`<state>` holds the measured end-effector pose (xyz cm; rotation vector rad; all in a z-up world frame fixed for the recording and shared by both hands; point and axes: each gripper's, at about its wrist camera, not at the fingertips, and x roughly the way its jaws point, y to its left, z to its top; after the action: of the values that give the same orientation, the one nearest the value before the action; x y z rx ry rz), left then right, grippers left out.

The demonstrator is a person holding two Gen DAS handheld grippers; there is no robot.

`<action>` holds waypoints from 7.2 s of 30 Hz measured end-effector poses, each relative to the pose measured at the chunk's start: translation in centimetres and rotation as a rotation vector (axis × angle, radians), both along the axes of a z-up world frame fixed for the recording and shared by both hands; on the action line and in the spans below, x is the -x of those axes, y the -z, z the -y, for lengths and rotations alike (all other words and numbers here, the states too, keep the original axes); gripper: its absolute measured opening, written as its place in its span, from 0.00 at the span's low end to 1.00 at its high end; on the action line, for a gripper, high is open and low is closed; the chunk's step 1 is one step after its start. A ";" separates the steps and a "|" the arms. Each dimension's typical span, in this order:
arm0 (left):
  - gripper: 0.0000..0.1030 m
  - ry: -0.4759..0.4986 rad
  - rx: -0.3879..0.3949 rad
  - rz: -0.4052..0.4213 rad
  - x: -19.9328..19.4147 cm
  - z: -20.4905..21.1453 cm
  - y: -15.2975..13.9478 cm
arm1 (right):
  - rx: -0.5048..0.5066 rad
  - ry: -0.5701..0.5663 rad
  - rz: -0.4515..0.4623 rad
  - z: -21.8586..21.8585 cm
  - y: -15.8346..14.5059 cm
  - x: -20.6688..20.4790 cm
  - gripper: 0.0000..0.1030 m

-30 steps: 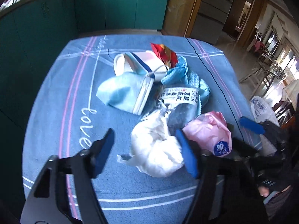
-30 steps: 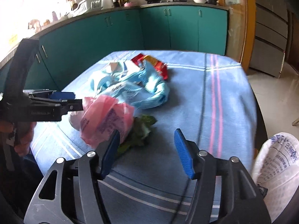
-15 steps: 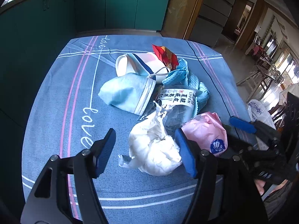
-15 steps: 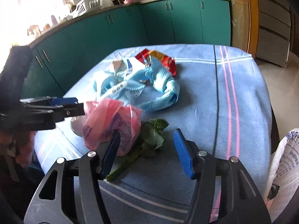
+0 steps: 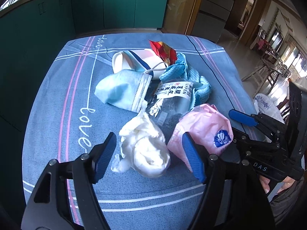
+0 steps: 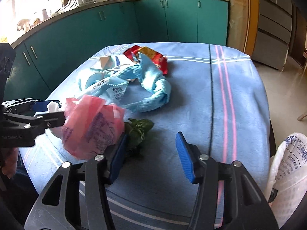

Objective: Collect trash

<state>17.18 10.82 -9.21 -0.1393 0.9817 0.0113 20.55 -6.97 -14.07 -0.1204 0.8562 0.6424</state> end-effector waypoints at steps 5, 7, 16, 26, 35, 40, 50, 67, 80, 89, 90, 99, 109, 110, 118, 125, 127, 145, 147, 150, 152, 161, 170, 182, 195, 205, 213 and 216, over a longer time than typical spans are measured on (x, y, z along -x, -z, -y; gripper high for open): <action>0.53 -0.012 0.012 0.010 0.1 -0.2 -0.2 | -0.052 -0.052 -0.027 -0.2 -0.1 0.3 0.07; 0.40 -0.024 0.033 0.020 0.2 -0.6 -0.4 | -0.049 -0.047 -0.013 0.1 -0.4 0.5 0.04; 0.17 -0.018 0.072 0.154 1.5 -1.0 -2.7 | -0.094 0.012 0.058 3.6 -2.8 1.1 0.04; 0.55 -0.067 0.092 0.151 1.7 -2.0 -2.8 | -0.118 0.075 0.068 6.0 -3.4 0.3 0.04; 0.78 -0.103 0.088 0.093 1.3 -2.5 -1.7 | -0.069 0.057 0.063 4.7 -2.6 0.6 0.04; 0.78 -0.067 0.069 0.049 0.9 -1.6 -0.8 | -0.064 0.051 0.057 4.3 -2.3 0.5 0.04; 0.51 -0.022 -0.010 -0.044 0.1 0.1 1.4 | -0.170 -0.026 0.005 2.3 -2.1 0.9 0.64; 0.42 -0.136 0.162 0.261 3.8 -4.5 -3.8 | -0.013 -0.124 0.023 -5.4 -0.6 2.5 0.83; 0.42 -0.184 0.130 0.362 4.7 -4.2 -5.2 | -0.104 -0.151 0.066 -2.5 -2.6 4.1 0.53; 0.42 -0.079 0.151 0.379 3.9 0.4 -5.6 | -0.283 0.044 0.204 9.2 -7.6 4.7 0.53; 0.42 -0.060 0.141 0.372 3.6 1.5 -5.5 | -0.282 0.083 0.217 10.9 -7.8 4.6 0.53; 0.43 0.261 0.161 0.247 -1.2 14.8 -5.0 | -0.148 0.553 0.266 24.9 -6.9 3.9 0.53; 0.71 0.673 0.290 -0.029 -5.1 30.5 -1.1 | -0.131 0.792 0.176 32.1 -4.5 4.0 0.53; 0.79 0.684 0.279 -0.019 -4.8 30.8 -1.0 | -0.132 0.791 0.171 32.3 -4.3 3.9 0.53; 0.88 0.543 0.001 0.216 -4.4 27.0 -3.7 | -0.144 0.774 0.156 32.6 -4.3 3.9 0.67; 0.90 0.298 -0.170 0.303 -6.2 18.3 -6.0 | -0.177 0.707 0.172 29.8 -4.8 3.7 0.71; 0.91 0.219 -0.192 0.322 -6.5 15.0 -6.7 | -0.175 0.662 0.179 28.0 -4.9 3.3 0.72; 0.92 -0.202 -0.080 0.142 -9.0 -6.2 -2.6 | -0.012 0.032 -0.058 1.6 -0.8 -0.4 0.63; 0.92 -0.197 -0.046 0.123 -9.0 -6.3 -2.2 | 0.009 0.014 -0.052 0.9 -0.3 -0.2 0.53; 0.92 -0.180 0.015 0.097 -9.1 -5.6 -1.1 | 0.011 0.007 -0.044 0.5 0.1 -0.3 0.29; 0.92 -0.171 0.030 0.083 -9.0 -4.9 -0.5 | -0.002 0.004 -0.051 0.2 0.0 -0.2 0.25; 0.82 -0.125 -0.038 0.022 -9.1 -3.4 1.3 | -0.026 -0.012 0.072 2.1 -1.7 1.4 0.24; 0.31 -0.090 -0.049 0.059 -6.8 -2.2 0.0 | -0.070 0.003 0.083 4.6 -2.6 1.7 0.24; 0.30 -0.071 -0.059 0.416 -1.6 0.8 -6.1 | -0.076 0.003 0.086 4.8 -2.4 1.9 0.24; 0.30 0.054 -0.035 0.440 0.2 3.3 -5.6 | -0.087 0.034 0.088 5.8 -2.6 1.8 0.24; 0.30 0.135 -0.078 0.336 -0.5 5.7 -3.4 | -0.049 0.121 0.118 8.2 -2.9 0.9 0.24; 0.30 0.137 -0.021 0.299 -0.7 4.7 -2.9 | -0.040 0.155 0.087 9.6 -2.4 0.1 0.24; 0.36 0.157 0.001 0.282 -0.9 4.8 -2.6 | -0.036 0.149 0.090 9.6 -2.5 0.2 0.24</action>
<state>18.06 6.00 -6.60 -0.0616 0.7091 -0.1493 20.32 -16.61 -11.59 -0.0524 0.7590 0.5088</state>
